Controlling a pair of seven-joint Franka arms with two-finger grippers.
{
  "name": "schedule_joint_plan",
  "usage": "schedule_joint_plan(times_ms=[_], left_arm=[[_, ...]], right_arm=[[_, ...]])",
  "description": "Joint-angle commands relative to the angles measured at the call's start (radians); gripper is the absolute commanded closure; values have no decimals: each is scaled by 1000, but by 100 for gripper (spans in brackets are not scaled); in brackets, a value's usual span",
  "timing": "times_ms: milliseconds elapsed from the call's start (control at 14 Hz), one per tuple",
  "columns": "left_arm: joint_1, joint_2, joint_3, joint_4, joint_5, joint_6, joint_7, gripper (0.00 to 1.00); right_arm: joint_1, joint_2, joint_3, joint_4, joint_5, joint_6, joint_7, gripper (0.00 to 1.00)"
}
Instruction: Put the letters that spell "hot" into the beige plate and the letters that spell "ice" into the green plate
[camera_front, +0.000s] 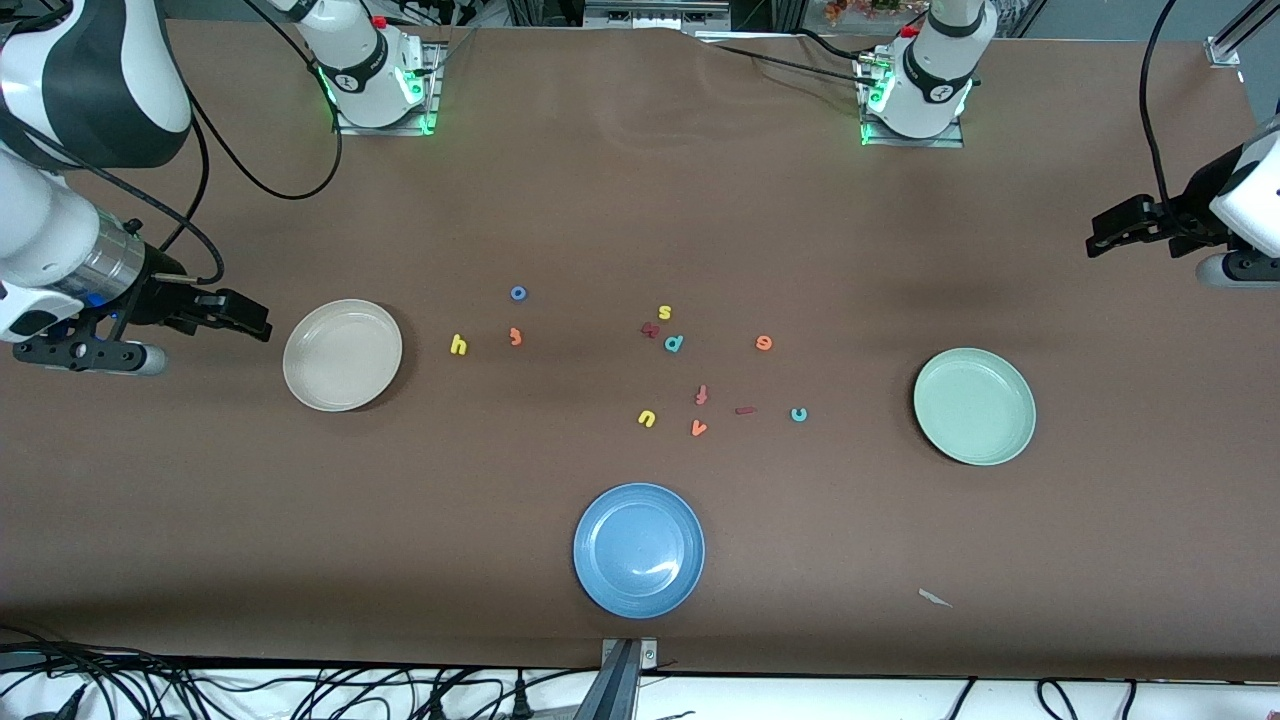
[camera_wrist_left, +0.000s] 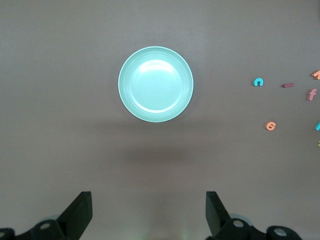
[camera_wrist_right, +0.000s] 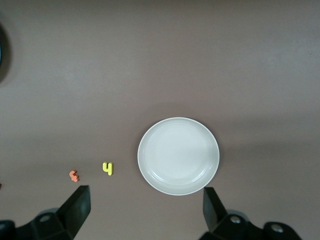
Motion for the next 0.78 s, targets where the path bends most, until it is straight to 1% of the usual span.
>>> schedule_joint_plan(times_ms=[0, 713], left_arm=[[6, -5, 2, 12, -9, -5, 23, 0], [6, -5, 2, 14, -9, -4, 23, 0]], right_arm=[[-5, -7, 8, 2, 8, -9, 1, 0], [-6, -9, 5, -1, -2, -9, -13, 0]])
